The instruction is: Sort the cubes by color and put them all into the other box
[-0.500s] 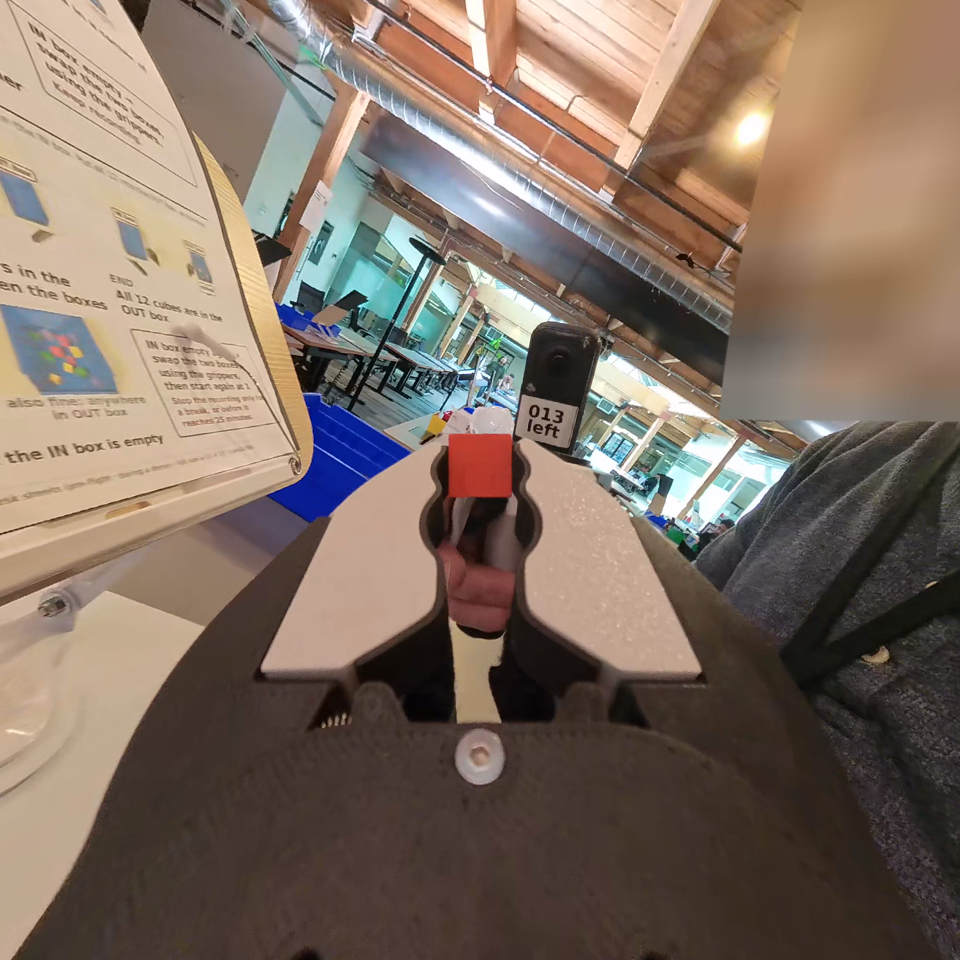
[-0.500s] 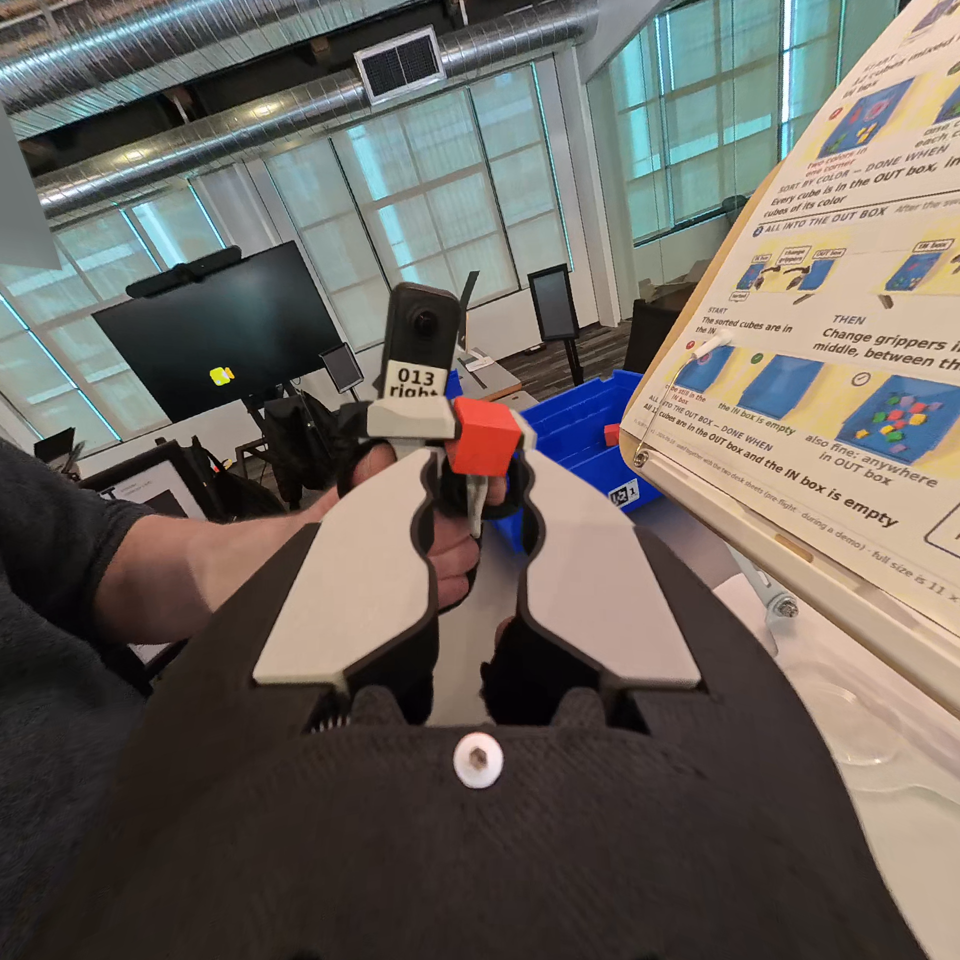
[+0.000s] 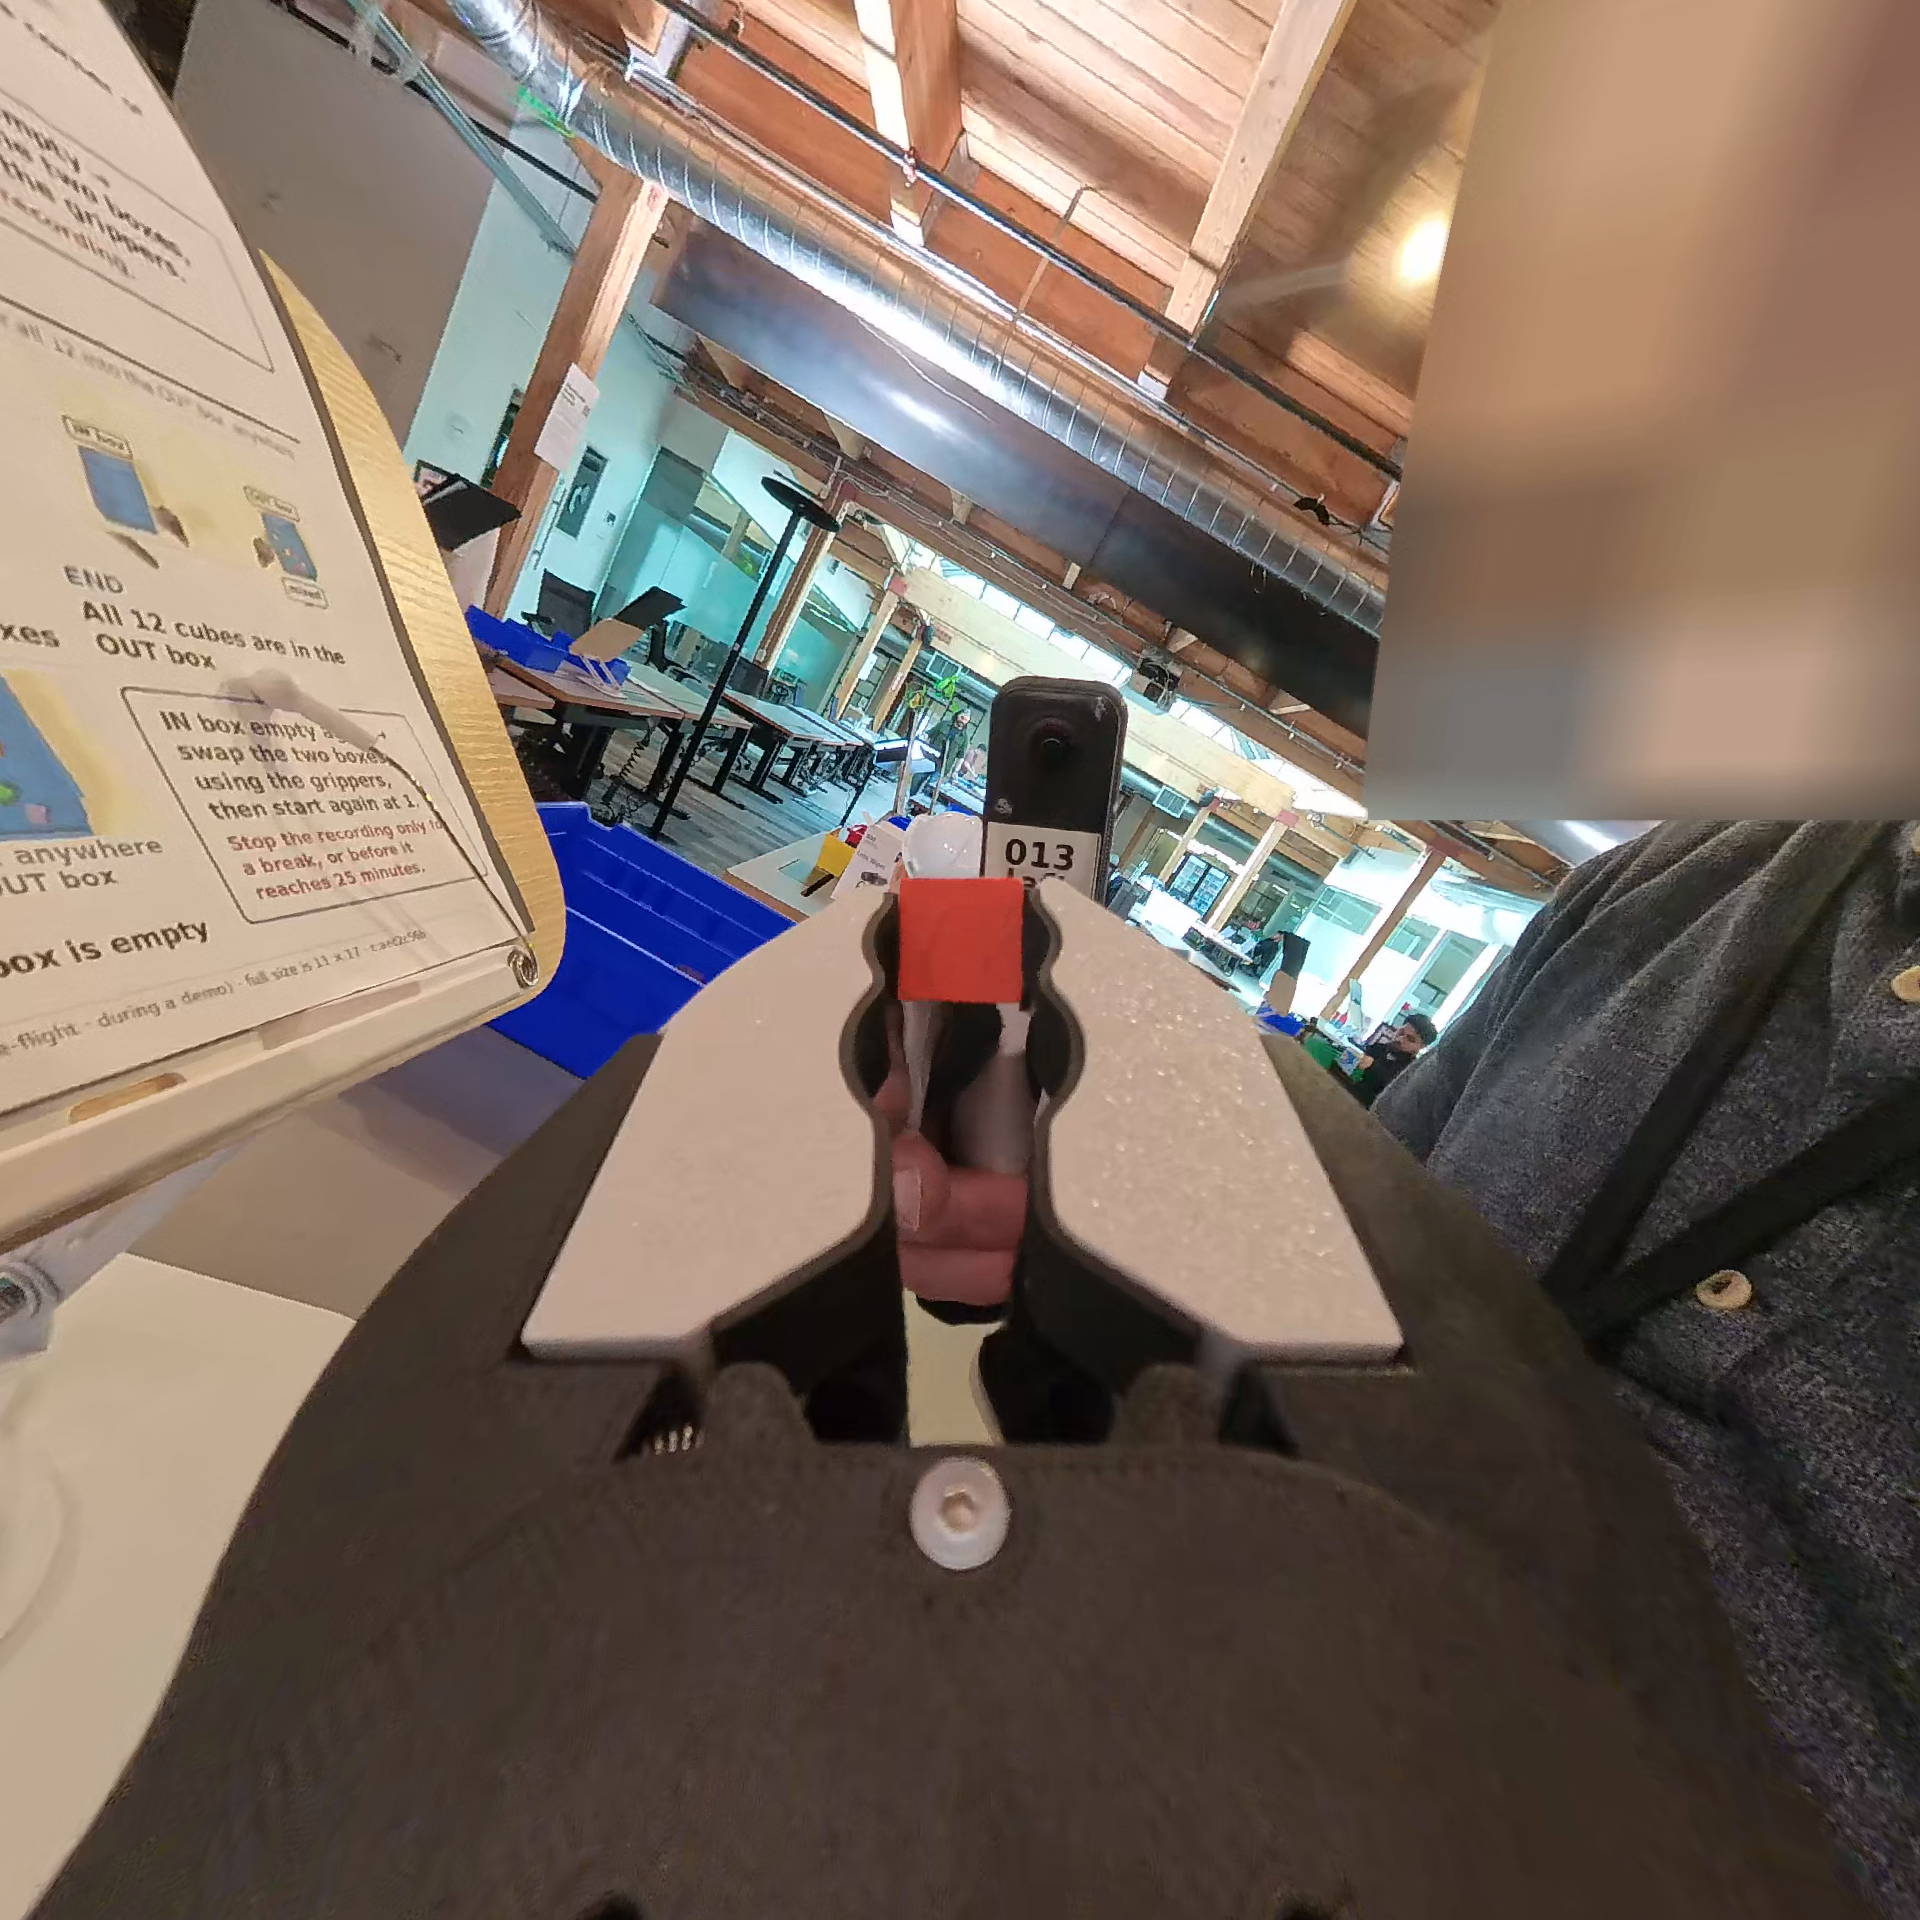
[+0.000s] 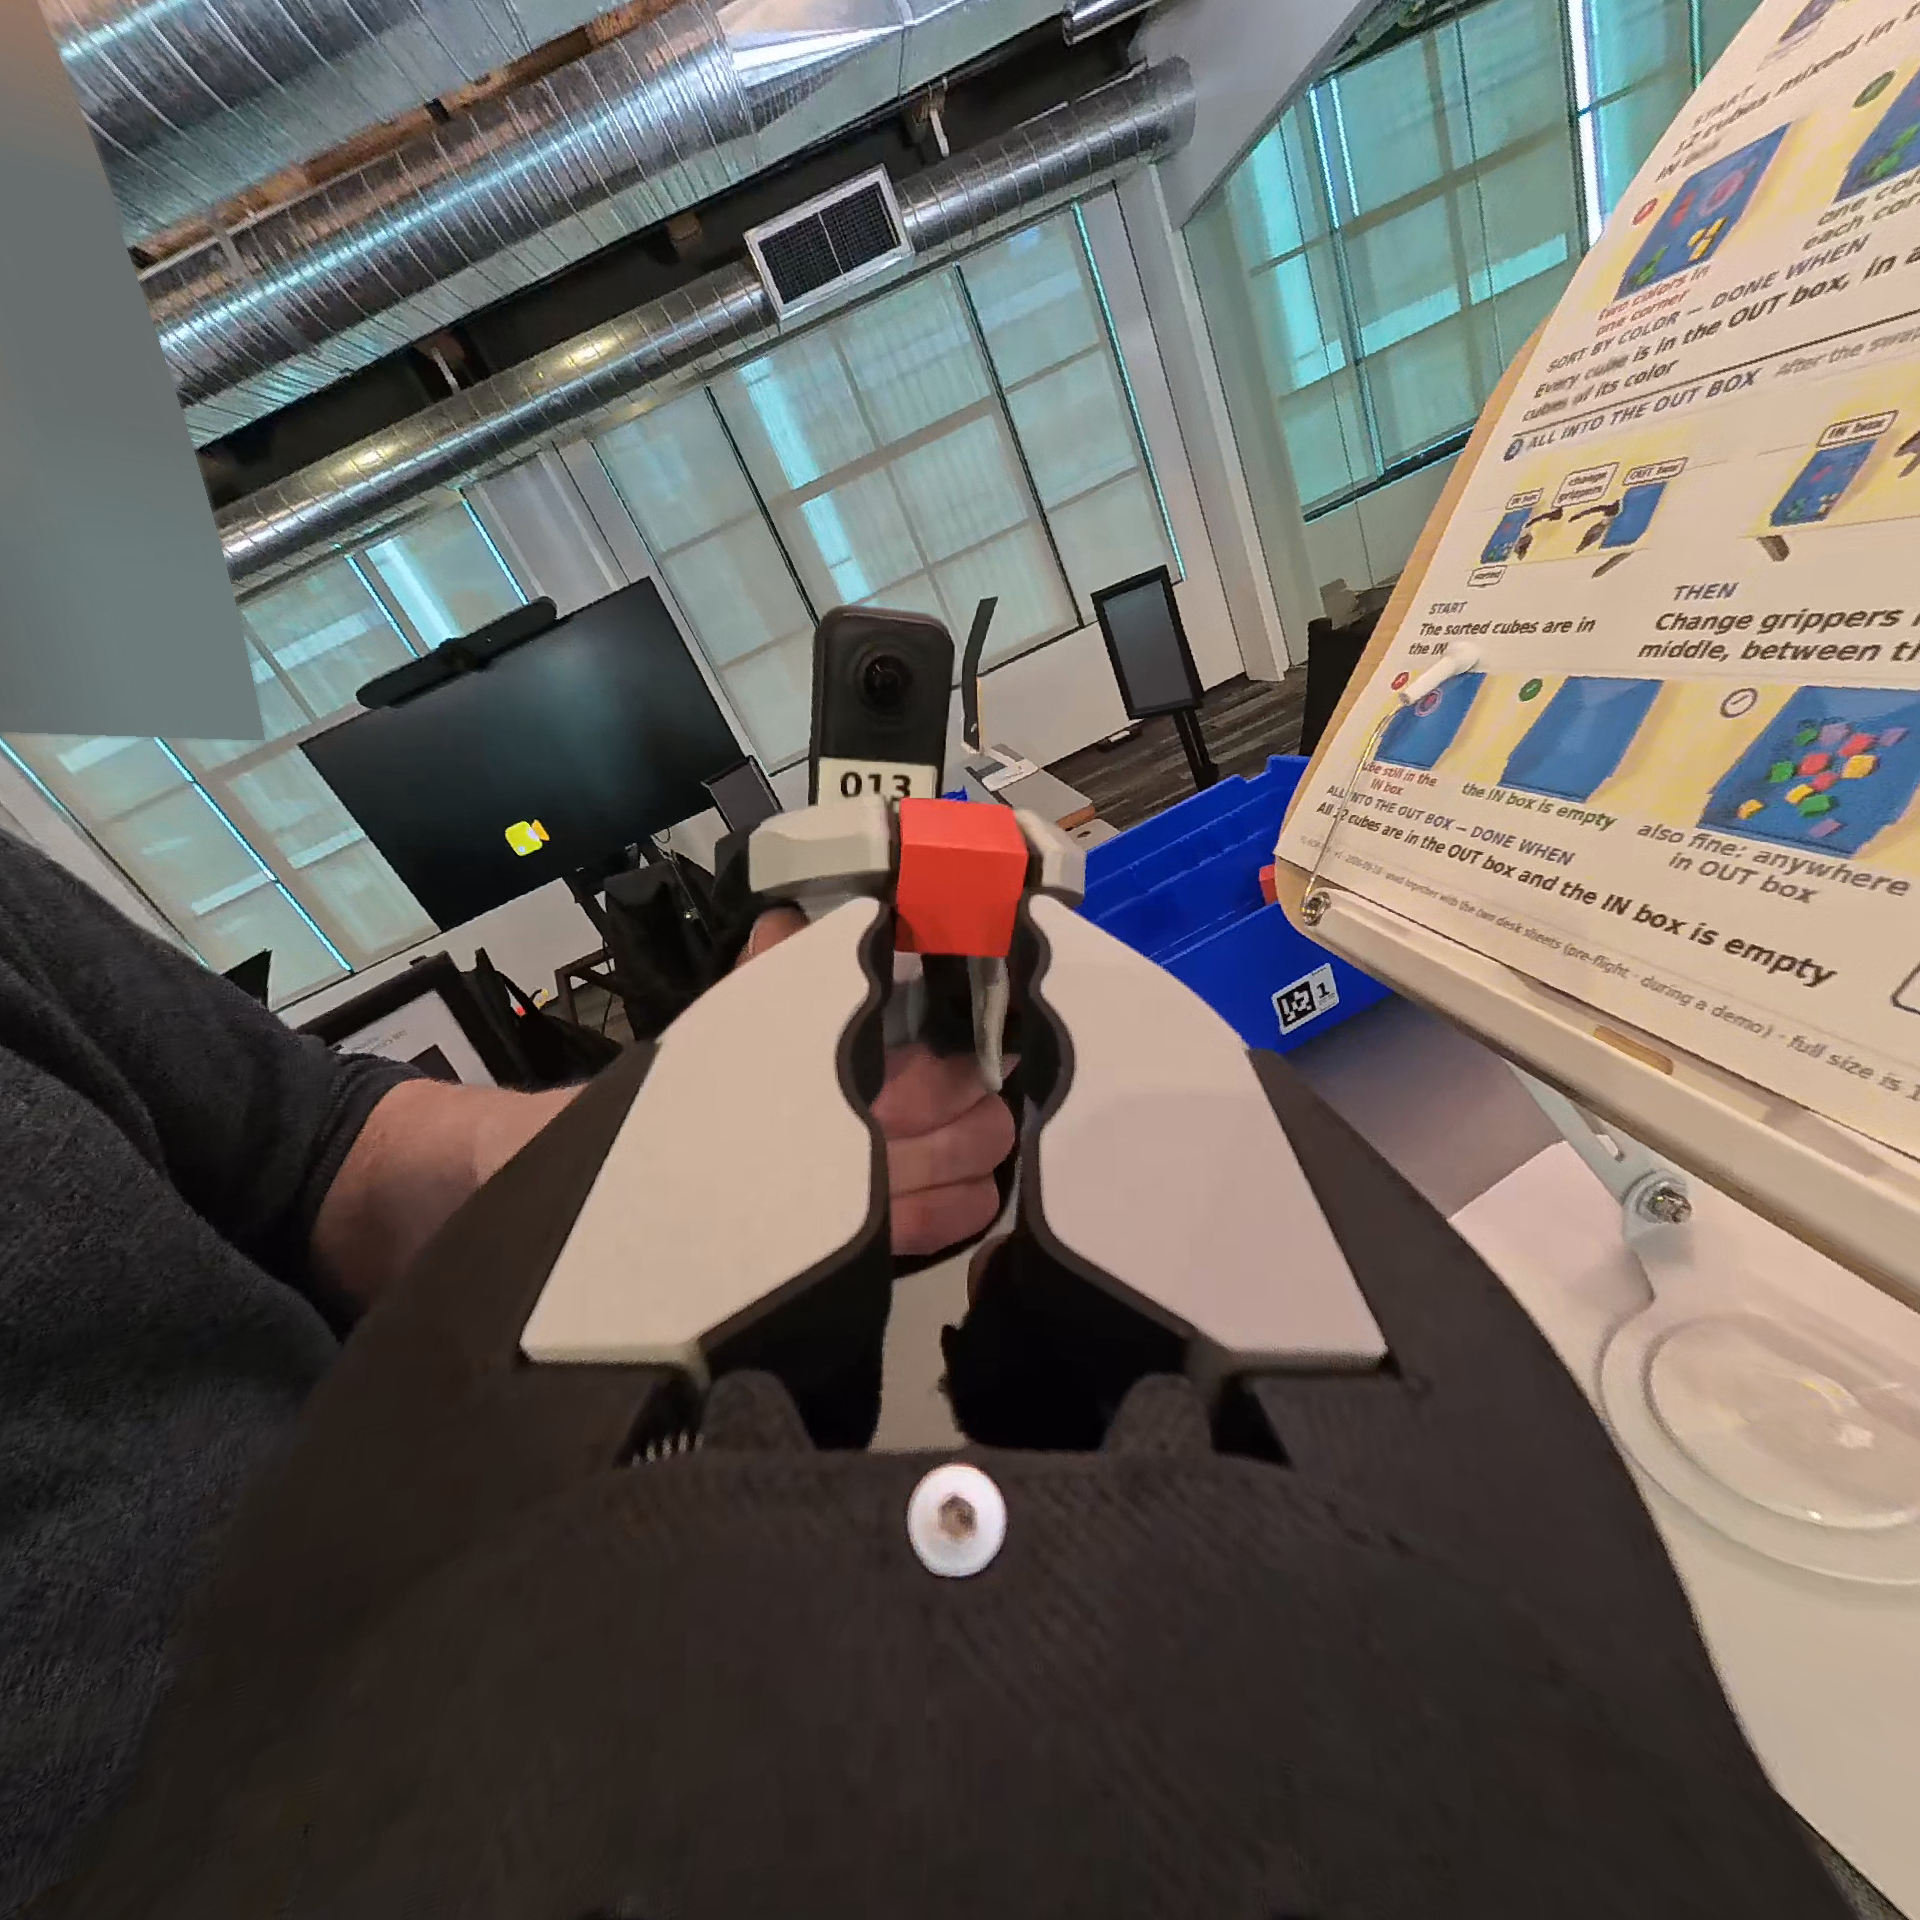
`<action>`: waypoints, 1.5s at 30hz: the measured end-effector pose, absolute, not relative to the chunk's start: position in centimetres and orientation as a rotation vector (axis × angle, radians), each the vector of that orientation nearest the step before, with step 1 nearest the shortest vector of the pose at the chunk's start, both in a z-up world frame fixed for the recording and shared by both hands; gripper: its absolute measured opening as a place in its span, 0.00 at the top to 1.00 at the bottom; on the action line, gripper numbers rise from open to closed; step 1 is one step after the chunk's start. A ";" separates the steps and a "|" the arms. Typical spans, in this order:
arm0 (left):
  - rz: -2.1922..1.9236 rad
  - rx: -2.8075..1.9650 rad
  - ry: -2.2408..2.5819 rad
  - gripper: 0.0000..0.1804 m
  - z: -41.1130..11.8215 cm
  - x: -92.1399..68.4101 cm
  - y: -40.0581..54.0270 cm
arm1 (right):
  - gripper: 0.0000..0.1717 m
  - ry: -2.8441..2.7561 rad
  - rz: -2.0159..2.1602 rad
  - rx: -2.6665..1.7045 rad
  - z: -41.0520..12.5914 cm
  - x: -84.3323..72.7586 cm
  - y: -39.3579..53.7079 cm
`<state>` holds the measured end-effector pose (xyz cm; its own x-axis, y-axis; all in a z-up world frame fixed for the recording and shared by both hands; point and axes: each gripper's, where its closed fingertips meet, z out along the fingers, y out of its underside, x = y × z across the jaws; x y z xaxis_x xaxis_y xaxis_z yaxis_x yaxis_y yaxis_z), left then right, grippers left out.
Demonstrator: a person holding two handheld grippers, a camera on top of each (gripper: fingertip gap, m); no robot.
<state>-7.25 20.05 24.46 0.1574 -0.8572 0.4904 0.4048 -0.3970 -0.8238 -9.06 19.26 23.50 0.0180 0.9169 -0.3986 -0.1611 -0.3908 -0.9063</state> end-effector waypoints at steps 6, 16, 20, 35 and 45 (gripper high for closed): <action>-1.441 -1.320 0.498 1.00 25.6 -9.0 20.2 | 0.88 -0.819 1.377 -1.436 22.9 -5.1 20.7; -1.354 -1.398 0.508 1.00 24.9 -11.5 20.5 | 0.87 -0.397 0.622 -1.748 17.1 20.0 34.6; -1.330 -1.428 0.492 1.00 24.5 -12.0 21.1 | 0.78 -0.225 0.329 -1.899 12.8 29.0 37.9; -0.538 -1.777 0.200 0.90 18.6 -29.9 26.8 | 0.84 -0.247 0.399 -1.852 13.1 25.6 33.5; -0.094 -2.174 -0.097 0.74 6.6 -45.8 32.8 | 0.85 -0.436 0.502 -1.837 13.4 17.5 32.6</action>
